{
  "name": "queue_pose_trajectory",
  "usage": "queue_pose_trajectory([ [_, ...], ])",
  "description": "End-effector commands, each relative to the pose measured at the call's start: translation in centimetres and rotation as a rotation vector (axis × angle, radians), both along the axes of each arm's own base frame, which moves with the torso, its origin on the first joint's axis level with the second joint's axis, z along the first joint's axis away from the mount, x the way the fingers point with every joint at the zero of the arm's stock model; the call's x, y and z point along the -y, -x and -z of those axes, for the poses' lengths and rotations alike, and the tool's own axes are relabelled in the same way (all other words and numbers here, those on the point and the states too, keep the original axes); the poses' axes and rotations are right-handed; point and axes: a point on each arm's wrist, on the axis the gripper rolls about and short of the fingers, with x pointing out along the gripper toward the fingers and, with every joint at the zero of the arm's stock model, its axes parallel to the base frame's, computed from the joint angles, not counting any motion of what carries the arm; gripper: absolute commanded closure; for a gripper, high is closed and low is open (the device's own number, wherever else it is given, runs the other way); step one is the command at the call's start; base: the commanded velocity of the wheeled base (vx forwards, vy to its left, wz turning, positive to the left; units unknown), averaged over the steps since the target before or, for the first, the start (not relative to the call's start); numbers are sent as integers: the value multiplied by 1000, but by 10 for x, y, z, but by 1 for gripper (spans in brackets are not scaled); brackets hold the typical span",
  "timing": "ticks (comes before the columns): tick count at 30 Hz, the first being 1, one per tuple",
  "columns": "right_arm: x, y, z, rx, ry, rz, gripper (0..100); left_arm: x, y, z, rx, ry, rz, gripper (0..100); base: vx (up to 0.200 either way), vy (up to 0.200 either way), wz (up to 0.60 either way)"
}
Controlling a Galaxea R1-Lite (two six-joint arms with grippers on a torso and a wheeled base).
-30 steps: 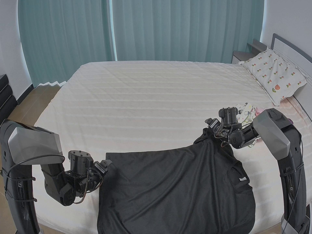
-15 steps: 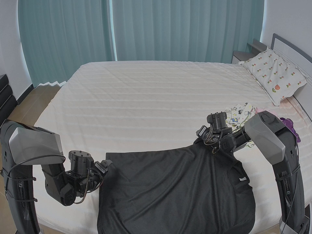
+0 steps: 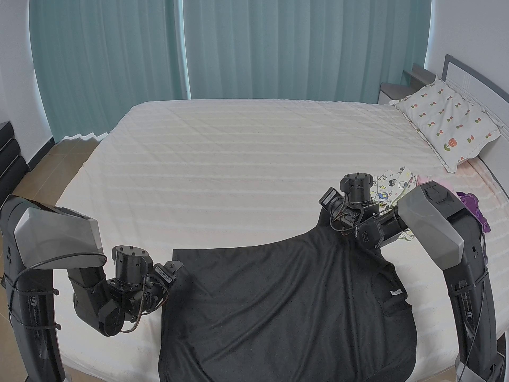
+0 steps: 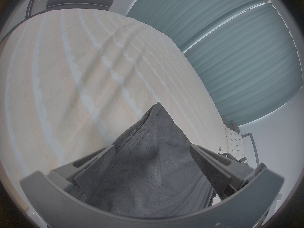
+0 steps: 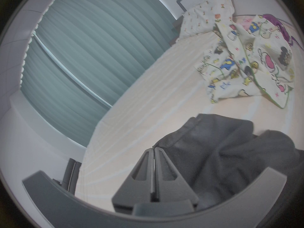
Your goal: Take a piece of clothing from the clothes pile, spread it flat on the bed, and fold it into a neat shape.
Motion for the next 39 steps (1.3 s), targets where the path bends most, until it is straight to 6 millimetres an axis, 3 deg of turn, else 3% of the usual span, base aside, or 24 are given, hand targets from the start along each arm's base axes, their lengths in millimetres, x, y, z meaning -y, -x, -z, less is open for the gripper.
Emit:
queue_pose_trajectory([
  [1,-5,6,11,-5,27,-16,100,0,0,0,0,1,-1,0,0,0,0],
  [6,-6,9,16,-22,41,-25,100,0,0,1,-3,0,0,0,0,0,0],
  [7,-6,10,15,-21,40,-33,0,0,0,0,-1,0,0,0,0,0,0],
  [13,-6,15,8,1,51,-52,0,0,0,1,-3,0,0,0,0,0,0],
  [16,22,13,-16,21,36,-24,0,1,0,1,-1,0,0,0,0,0,0],
  [18,22,13,-16,21,36,-24,0,1,0,1,-1,0,0,0,0,0,0],
  [19,47,17,-22,1,32,0,0,1,0,1,-1,-1,3,0,0,0,0],
  [20,53,19,-22,-9,33,5,0,1,0,1,-1,0,2,0,0,0,0],
  [22,64,23,-20,-33,32,11,0,1,0,1,-1,0,2,0,0,0,0],
  [23,85,32,-15,-77,28,17,0,1,0,1,-1,0,2,0,0,0,0],
  [24,93,37,-13,-98,28,11,0,1,0,1,0,1,2,0,0,0,0],
  [26,101,42,-10,-114,30,-1,0,1,0,1,0,1,2,0,0,0,0],
  [27,120,56,-4,-160,45,-31,0,1,0,1,0,1,2,0,0,0,0],
  [30,143,72,3,-178,81,-76,0,1,0,0,1,3,2,0,0,0,0],
  [35,160,85,17,-191,101,-111,0,1,-1,0,1,4,0,0,0,0,0],
  [39,161,86,28,-211,103,-152,0,1,-1,0,1,3,-1,0,0,0,0],
])
